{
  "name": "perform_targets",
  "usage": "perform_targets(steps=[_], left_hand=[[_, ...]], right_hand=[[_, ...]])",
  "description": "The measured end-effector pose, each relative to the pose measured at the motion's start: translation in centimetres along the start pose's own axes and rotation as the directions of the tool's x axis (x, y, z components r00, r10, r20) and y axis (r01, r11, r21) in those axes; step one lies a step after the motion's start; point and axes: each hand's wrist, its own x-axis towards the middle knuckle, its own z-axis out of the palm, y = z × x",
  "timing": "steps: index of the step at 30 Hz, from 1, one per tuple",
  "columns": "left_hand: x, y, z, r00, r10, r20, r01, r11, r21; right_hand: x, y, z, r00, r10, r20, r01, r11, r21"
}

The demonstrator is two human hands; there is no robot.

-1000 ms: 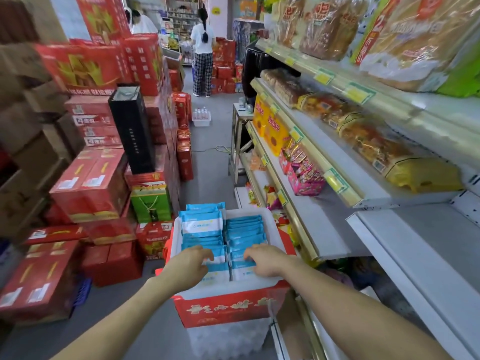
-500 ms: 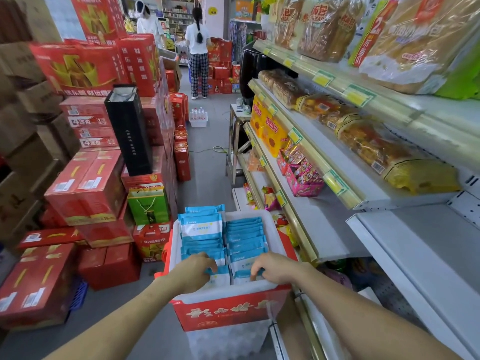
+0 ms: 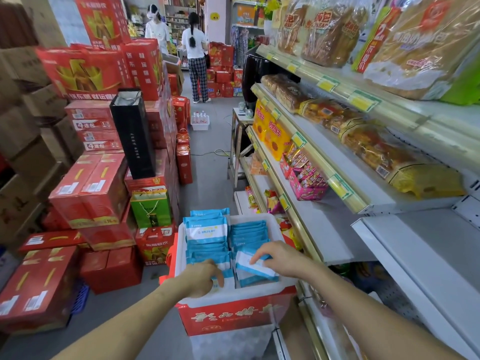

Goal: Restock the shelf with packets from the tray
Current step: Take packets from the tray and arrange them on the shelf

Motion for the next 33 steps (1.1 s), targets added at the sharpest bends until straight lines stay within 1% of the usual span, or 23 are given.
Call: perform_targets(steps=[3,6,8,11,15,18,22,25,30,33], left_hand=[[0.4,0.3,-0.7,1.000,0.007,0.028,-0.007,1.000,0.010],[0.6,0.4,-1.4,0.996,0.020,0.085,-0.021,1.000,0.009],[0.6,0.3,-1.4,0.993,0.028,0.116,-0.032,0.999,0.039],[0.4,0.3,-1.1,0.993,0.061,0.102,-0.071,0.993,0.098],[0.1,0.5,-1.8,0.984,0.151,0.096,-0.157,0.986,0.063],[0.3,0.2,-4.0,0.983,0.185,0.017,-0.186,0.979,0.085],[-0.1,1.5,-10.7,0.975,0.205,-0.080,-0.200,0.977,0.069],[-0.7,3.3,-17.5,0.958,0.236,-0.164,-0.220,0.970,0.105],[-3.0,8.3,-28.3,0.901,0.323,-0.290,-0.303,0.946,0.112],[-4.9,12.6,-33.2,0.846,0.382,-0.371,-0.371,0.923,0.104]], right_hand=[[-1.1,0.1,-1.2,0.998,0.006,-0.062,-0.005,1.000,0.021],[-1.9,0.7,-1.5,0.994,0.048,-0.094,-0.043,0.998,0.046],[-2.2,0.9,-1.7,0.993,0.059,-0.102,-0.054,0.997,0.052],[-2.6,1.0,-2.0,0.991,0.069,-0.111,-0.065,0.997,0.045],[-3.2,1.0,-3.1,0.990,0.042,-0.135,-0.045,0.999,-0.019],[-3.6,1.0,-4.6,0.988,0.028,-0.155,-0.035,0.999,-0.042],[-4.2,0.6,-7.6,0.982,-0.004,-0.188,-0.021,0.991,-0.130],[-5.1,-0.4,-11.6,0.976,-0.016,-0.218,-0.031,0.977,-0.211],[-8.3,-3.4,-20.1,0.951,-0.055,-0.303,-0.051,0.943,-0.330],[-12.0,-5.9,-25.8,0.926,-0.077,-0.369,-0.073,0.924,-0.375]])
